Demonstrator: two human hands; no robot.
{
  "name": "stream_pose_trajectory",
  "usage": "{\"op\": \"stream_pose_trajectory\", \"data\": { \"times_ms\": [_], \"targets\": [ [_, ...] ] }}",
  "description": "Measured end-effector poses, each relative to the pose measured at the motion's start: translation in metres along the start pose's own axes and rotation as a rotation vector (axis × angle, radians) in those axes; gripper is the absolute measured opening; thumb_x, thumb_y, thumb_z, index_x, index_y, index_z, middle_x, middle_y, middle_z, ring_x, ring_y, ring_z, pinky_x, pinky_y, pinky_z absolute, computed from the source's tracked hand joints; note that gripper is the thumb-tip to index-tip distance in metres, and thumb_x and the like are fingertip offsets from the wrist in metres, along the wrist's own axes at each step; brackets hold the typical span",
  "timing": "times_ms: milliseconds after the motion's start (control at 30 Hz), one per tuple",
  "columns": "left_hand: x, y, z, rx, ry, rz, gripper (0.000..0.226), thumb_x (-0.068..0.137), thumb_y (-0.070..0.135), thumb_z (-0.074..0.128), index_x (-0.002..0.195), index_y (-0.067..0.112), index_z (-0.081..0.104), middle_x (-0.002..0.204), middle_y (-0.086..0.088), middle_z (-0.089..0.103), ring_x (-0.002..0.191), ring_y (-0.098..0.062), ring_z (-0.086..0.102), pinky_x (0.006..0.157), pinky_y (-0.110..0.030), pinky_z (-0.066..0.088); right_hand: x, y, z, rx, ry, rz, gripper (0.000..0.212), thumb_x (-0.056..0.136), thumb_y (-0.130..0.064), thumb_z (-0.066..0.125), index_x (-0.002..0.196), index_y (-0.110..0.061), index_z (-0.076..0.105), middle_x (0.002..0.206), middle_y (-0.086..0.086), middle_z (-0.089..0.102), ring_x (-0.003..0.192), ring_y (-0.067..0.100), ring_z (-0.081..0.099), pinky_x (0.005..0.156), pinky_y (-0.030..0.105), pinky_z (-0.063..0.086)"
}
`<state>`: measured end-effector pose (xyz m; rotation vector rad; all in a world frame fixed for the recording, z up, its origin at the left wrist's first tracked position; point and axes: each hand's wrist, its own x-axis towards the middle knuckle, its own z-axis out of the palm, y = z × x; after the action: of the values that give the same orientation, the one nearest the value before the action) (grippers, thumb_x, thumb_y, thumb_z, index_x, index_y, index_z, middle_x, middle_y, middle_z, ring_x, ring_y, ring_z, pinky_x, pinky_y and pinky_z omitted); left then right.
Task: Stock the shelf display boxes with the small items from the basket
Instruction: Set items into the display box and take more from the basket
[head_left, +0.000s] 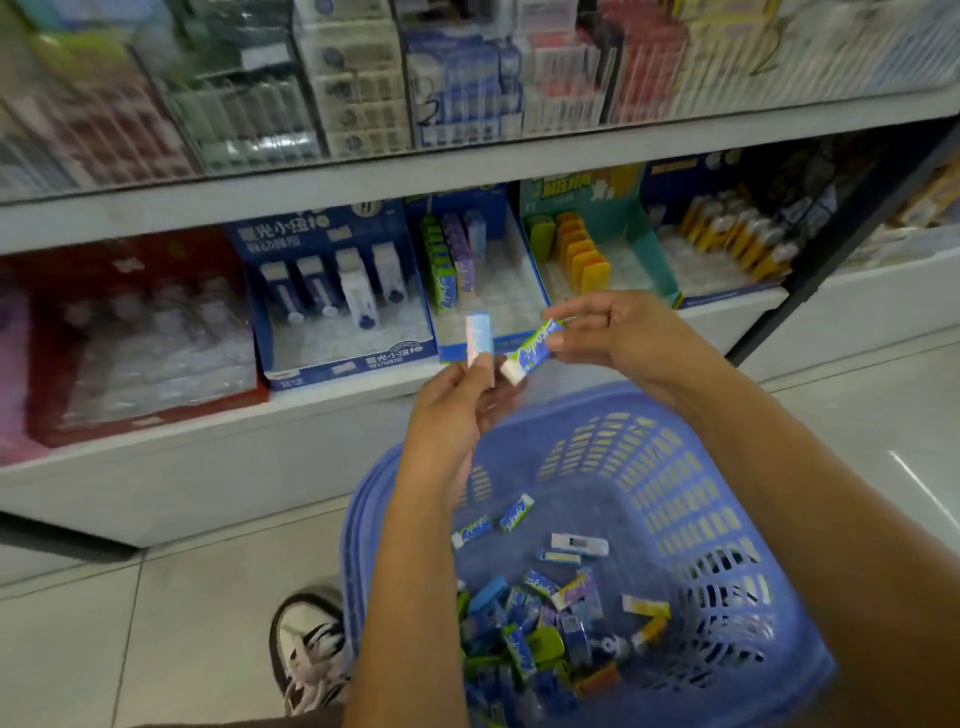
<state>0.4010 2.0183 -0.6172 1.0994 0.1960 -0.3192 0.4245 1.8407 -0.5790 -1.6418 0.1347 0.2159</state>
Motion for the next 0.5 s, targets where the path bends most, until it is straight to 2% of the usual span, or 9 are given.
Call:
{"op": "stream_pose_trajectory", "data": {
  "times_ms": [100, 200, 333, 433, 500],
  "targets": [
    [0.004, 0.008, -0.01, -0.017, 0.162, 0.11, 0.019, 0.097, 0.016, 0.051, 0.085, 0.01, 0.064, 0.081, 0.0, 0.071, 0.073, -0.012, 0.069, 0.07, -0.021, 0.057, 0.021, -0.013, 0.007, -0.029, 0.151, -0.122, 0.021, 0.081, 0.003, 0.067, 0.099, -0.008, 0.066, 0.079, -0.001, 0.066, 0.068, 0.004, 0.065, 0.074, 0.019, 0.057],
    [0.006, 0.014, -0.023, -0.091, 0.233, 0.129, 0.018, 0.096, 0.019, 0.053, 0.089, 0.009, 0.067, 0.074, 0.001, 0.071, 0.067, -0.01, 0.068, 0.065, -0.021, 0.057, 0.043, -0.026, 0.022, -0.241, 0.247, -0.304, 0.023, 0.078, 0.002, 0.071, 0.098, -0.006, 0.066, 0.08, -0.006, 0.063, 0.065, -0.007, 0.06, 0.067, 0.008, 0.051],
    [0.009, 0.017, -0.034, -0.153, 0.286, 0.132, 0.019, 0.095, 0.021, 0.054, 0.09, 0.01, 0.068, 0.07, 0.002, 0.07, 0.063, -0.008, 0.065, 0.061, -0.018, 0.054, 0.066, -0.029, 0.052, -0.396, 0.19, -0.391, 0.022, 0.073, 0.003, 0.075, 0.09, -0.007, 0.066, 0.08, -0.001, 0.064, 0.068, -0.003, 0.06, 0.069, 0.009, 0.051],
    [0.009, 0.016, -0.036, -0.16, 0.29, 0.13, 0.019, 0.095, 0.021, 0.054, 0.089, 0.011, 0.068, 0.069, 0.002, 0.07, 0.062, -0.008, 0.065, 0.061, -0.018, 0.054, 0.074, -0.022, 0.066, -0.552, 0.137, -0.434, 0.018, 0.076, -0.001, 0.073, 0.093, -0.007, 0.07, 0.088, 0.002, 0.067, 0.08, 0.01, 0.062, 0.078, 0.016, 0.053],
    [0.01, 0.016, -0.037, -0.15, 0.285, 0.125, 0.019, 0.095, 0.021, 0.054, 0.09, 0.01, 0.069, 0.068, 0.002, 0.07, 0.061, -0.008, 0.064, 0.061, -0.018, 0.054, 0.078, -0.022, 0.068, -0.603, 0.137, -0.432, 0.019, 0.079, -0.005, 0.072, 0.097, -0.009, 0.071, 0.094, 0.003, 0.069, 0.086, 0.011, 0.062, 0.082, 0.017, 0.052]
  ]
}}
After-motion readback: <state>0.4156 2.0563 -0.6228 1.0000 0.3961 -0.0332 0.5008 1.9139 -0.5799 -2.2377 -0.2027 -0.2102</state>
